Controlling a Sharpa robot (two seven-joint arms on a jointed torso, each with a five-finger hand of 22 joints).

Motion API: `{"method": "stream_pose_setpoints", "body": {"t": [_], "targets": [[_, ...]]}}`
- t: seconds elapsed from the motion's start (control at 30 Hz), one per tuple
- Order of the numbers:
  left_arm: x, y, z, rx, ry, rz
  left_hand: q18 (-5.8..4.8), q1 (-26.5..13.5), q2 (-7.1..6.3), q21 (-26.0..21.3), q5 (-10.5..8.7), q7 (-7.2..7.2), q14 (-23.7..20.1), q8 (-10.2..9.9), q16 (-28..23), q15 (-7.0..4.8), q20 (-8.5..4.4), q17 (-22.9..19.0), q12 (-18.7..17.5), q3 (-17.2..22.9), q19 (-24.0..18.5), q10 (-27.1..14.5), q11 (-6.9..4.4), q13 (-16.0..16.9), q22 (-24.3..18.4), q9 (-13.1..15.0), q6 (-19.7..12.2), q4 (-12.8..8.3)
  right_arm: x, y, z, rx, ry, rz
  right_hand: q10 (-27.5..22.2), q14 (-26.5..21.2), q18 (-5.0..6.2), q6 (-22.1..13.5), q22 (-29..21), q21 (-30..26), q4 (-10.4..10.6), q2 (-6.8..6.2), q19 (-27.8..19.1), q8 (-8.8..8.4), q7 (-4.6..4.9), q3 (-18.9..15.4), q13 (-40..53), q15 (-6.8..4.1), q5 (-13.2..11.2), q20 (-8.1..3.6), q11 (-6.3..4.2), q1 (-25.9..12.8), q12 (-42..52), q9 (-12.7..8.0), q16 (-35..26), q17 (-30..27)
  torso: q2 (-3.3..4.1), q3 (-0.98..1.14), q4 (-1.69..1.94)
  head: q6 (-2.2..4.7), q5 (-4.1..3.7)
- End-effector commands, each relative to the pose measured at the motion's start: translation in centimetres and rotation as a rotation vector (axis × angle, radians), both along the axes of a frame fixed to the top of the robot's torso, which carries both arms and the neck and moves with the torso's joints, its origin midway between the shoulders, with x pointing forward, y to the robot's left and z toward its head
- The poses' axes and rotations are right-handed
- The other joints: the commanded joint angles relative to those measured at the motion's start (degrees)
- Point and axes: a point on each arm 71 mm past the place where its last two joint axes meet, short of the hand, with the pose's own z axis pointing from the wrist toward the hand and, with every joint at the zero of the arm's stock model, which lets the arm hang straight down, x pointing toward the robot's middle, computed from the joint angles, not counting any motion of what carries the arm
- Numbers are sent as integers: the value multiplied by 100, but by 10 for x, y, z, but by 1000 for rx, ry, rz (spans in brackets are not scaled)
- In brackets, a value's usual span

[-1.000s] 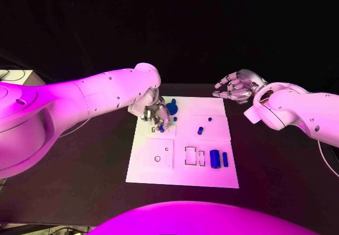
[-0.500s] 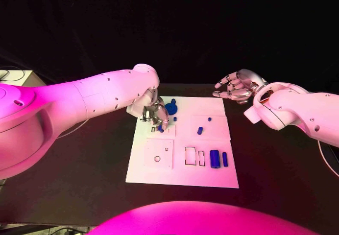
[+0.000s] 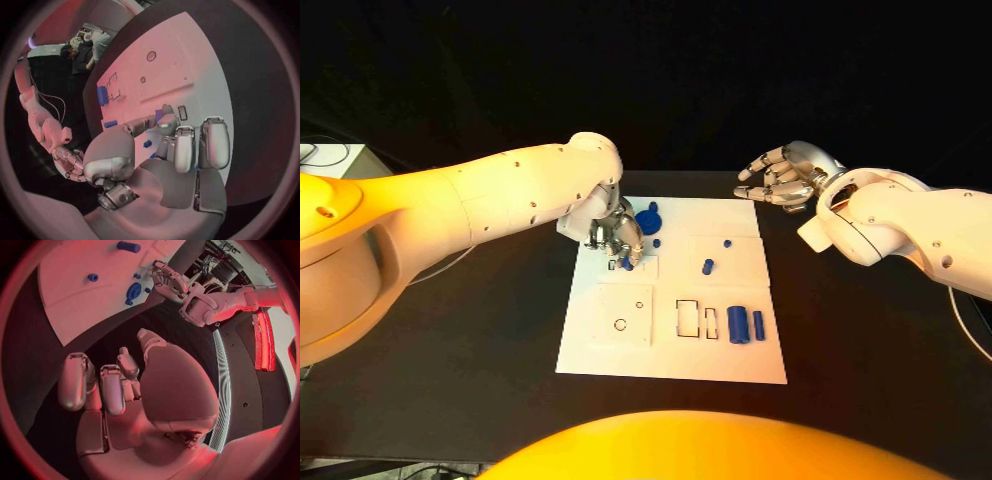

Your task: Assemble the parts on the task board

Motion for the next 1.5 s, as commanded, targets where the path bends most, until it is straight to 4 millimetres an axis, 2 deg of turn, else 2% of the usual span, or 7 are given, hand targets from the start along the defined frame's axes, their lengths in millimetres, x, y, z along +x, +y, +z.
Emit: {"method": "stream_pose_setpoints", "body": {"t": [0.03,0.27,0.4,0.57,0.73,1.07,1.5], "targets": [[0,-1,-1,1,-22,2,-73,-65,11,17,-14,-114,602,31,18,-31,-25,1510,-41,1428,28,2,-36,-27,237,34,113,-1256,-1,1,0,-1,3,17,0,289,59,-42,297,-31,-20,13,-21,-4,13,-20,-7,27,20,15,-3,-29,37,-5,-32,547,1,1,4,2,-5],[1,-1,0,-11,-44,17,-73,-176,-60,-1,-64,-141,602,-24,18,-40,-30,1510,-64,1188,21,37,-53,-54,228,89,162,-1101,-1,1,0,-1,3,17,0,289,59,-42,297,-31,-20,13,-21,-4,13,-20,-7,27,20,15,-3,-29,37,-5,-32,547,0,2,-2,2,-5],[1,-1,0,-15,-51,23,-73,-331,-296,-25,-126,-173,602,-91,18,-51,-32,1510,-72,696,20,48,-70,-63,217,139,194,-897,-1,1,0,-1,4,17,0,289,59,-42,297,-31,-20,13,-21,-4,13,-20,-7,27,20,15,-3,-29,37,-5,-32,547,0,2,-2,2,2],[2,0,0,-17,-60,29,-72,-357,-420,-41,-152,-188,602,-145,18,-60,-43,1510,-65,378,23,47,-80,-53,208,168,229,-762,-1,1,0,-1,4,17,-7,286,60,-41,293,-39,-15,13,-23,-2,13,-22,-16,27,20,15,-2,-34,33,-6,-38,539,1,2,-2,2,-6],[2,1,0,-15,-58,29,-74,-361,-458,-41,-161,-191,602,-168,18,-62,-47,1510,-63,255,31,45,-82,-50,216,178,247,-701,-1,0,0,-2,4,17,-7,286,60,-41,293,-39,-15,13,-23,-2,13,-22,-16,27,20,15,-2,-34,33,-6,-38,539,2,2,0,2,-10],[2,3,0,-9,-48,25,-74,-341,-639,-58,-207,-196,602,-257,18,-65,-51,1510,-52,-254,36,42,-85,-36,209,206,319,-492,-1,0,0,-2,5,17,-9,287,59,-41,297,-34,-11,12,-20,-1,13,-26,-20,27,18,15,-2,-41,32,-7,-37,541,0,-1,0,2,-10],[1,5,-1,-1,-41,20,-74,-285,-700,-67,-223,-194,602,-315,18,-62,-52,1510,-53,-609,39,35,-81,-37,208,229,361,-323,-1,0,0,-2,6,19,-9,287,59,-41,297,-34,-11,12,-20,-1,13,-26,-20,27,18,15,-2,-41,32,-7,-37,541,1,-3,0,2,-10]]}}
